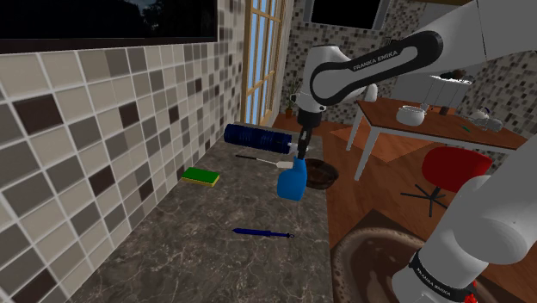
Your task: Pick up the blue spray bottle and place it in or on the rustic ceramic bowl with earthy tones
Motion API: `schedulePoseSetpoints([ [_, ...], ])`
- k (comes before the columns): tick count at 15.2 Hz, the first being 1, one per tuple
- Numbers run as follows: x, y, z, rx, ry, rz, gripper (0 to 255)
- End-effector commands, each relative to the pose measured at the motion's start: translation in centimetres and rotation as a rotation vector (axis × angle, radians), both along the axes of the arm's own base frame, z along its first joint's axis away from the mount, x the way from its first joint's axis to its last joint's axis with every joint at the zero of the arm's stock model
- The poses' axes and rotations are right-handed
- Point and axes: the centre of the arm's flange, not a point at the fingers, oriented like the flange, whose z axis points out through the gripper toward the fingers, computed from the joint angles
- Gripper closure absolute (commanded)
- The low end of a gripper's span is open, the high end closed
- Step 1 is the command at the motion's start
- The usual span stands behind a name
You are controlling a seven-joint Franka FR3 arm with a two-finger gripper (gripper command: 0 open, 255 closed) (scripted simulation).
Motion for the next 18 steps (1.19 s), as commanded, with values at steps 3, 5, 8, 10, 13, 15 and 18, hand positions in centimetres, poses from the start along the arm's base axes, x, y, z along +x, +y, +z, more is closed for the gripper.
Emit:
schedulePoseSetpoints([
  [3,0.0,0.0,0.0,0.0,0.0,0.0,255],
  [5,0.0,0.0,0.0,0.0,0.0,0.0,255],
  [8,0.0,0.0,1.0,0.0,0.0,0.0,255],
  [10,0.0,0.0,2.1,0.0,0.0,0.0,255],
  [13,0.0,0.0,3.7,0.0,0.0,0.0,255],
  [15,0.0,0.0,4.7,0.0,0.0,0.0,255],
  [18,0.0,0.0,6.3,0.0,0.0,0.0,255],
])
